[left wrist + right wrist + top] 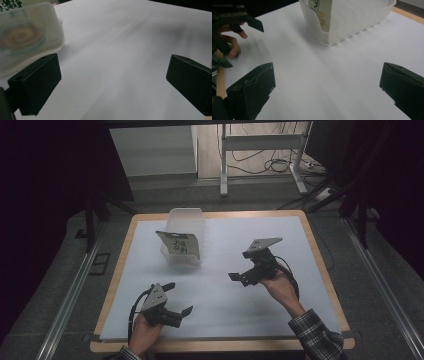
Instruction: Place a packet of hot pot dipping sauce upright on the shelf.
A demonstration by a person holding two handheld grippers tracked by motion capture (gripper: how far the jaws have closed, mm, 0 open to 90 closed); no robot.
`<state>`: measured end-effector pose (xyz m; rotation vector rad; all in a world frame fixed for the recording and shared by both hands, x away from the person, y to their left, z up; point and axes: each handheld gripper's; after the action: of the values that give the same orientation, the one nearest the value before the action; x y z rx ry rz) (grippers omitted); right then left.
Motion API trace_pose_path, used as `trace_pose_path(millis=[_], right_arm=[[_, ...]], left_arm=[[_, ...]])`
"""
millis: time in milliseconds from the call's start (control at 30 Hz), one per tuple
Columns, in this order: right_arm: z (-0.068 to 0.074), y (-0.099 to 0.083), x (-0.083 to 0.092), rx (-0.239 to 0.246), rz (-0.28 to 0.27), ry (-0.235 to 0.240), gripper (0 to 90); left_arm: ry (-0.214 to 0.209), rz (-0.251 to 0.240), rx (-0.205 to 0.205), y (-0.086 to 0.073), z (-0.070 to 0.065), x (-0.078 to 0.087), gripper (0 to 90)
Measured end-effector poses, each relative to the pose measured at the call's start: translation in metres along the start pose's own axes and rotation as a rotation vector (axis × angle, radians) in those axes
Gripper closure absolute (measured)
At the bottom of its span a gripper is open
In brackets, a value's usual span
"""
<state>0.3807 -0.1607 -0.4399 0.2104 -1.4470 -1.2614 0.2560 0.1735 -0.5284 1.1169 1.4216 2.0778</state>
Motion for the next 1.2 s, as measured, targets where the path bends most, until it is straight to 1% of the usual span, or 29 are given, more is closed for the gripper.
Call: trace_pose_path(millis=[267,333,533,667,700,733,767,800,933,1200], right_arm=[[-0.009,-0.020,0.012,-0.014,-0.010,-0.035,0.3],[-0.012,-0.026,0.016,-0.028,-0.015,-0.044,0.3],[-0.017,-0.038,0.028,-0.044,-0.022,-0.059,0.1],[-0.018,-0.044,0.039,-0.050,-0.033,-0.070,0.0],[-0.018,-0.044,0.039,-0.050,-0.033,-0.070,0.0],[-0.018,-0.047,0.045,-0.054,-0.036,-0.076,0.0],[-0.018,-0.047,0.045,-0.054,-0.036,-0.076,0.0],[-0.018,-0.050,0.050,-0.058,-0.043,-0.081,0.0],[-0.018,-0.056,0.061,-0.061,-0.057,-0.097,0.0],[-0.020,-0.073,0.079,-0.077,-0.077,-0.132,0.0]], left_arm=[[0.004,0.005,-0.002,0.000,-0.001,0.000,0.0],[0.004,0.006,0.000,0.001,-0.001,0.000,0.0],[0.001,0.014,0.002,0.001,-0.001,0.000,0.0],[0.004,0.025,0.004,0.002,-0.002,0.000,0.0],[0.004,0.025,0.004,0.002,-0.002,0.000,0.0],[0.004,0.026,0.005,0.002,-0.002,0.000,0.0],[0.004,0.026,0.005,0.002,-0.002,0.000,0.0],[0.004,0.031,0.004,0.002,-0.002,0.000,0.0],[0.002,0.037,0.001,0.002,-0.002,0.000,0.0],[0.009,0.032,0.007,0.003,-0.002,0.001,0.0]])
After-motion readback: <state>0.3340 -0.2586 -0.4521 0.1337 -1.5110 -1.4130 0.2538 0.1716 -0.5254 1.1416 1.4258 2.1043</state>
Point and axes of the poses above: each handheld gripper's, and its own axes: x roughly backward along the jaws, y roughly out of its top, z roughly to its left, and after that the axes turned 11 degrees about -x, right-handed
